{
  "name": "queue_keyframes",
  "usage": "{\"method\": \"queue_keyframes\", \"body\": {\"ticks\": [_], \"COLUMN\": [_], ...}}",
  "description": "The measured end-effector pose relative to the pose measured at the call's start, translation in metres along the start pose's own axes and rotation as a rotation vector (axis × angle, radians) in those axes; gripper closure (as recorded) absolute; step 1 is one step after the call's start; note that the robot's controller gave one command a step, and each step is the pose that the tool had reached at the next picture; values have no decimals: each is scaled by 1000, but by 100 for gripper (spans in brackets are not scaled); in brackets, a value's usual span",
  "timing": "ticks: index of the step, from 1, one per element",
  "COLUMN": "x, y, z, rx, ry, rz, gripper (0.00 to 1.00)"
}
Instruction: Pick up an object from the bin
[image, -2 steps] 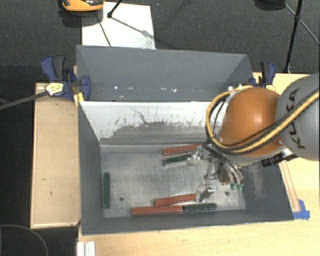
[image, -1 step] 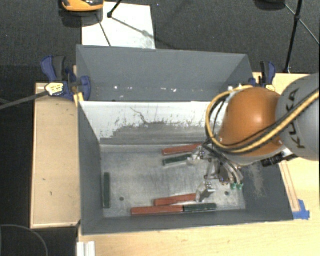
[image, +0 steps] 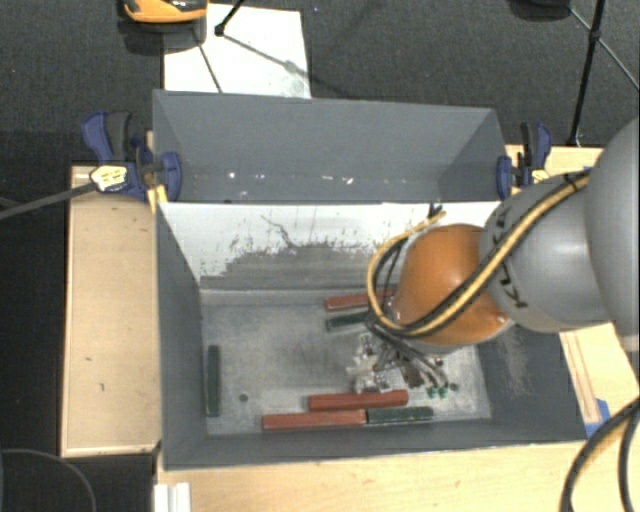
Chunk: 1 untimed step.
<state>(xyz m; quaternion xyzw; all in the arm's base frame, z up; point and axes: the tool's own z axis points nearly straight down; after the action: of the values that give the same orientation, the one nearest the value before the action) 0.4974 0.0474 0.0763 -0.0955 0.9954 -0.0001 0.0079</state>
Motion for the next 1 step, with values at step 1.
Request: {"method": "queue_keyframes", "body": {"ticks": [1], "x": [-10], "y": [0], "z": [-3], "rx": [0], "ry": [-41], "rz": [3], "gripper": [0]}}
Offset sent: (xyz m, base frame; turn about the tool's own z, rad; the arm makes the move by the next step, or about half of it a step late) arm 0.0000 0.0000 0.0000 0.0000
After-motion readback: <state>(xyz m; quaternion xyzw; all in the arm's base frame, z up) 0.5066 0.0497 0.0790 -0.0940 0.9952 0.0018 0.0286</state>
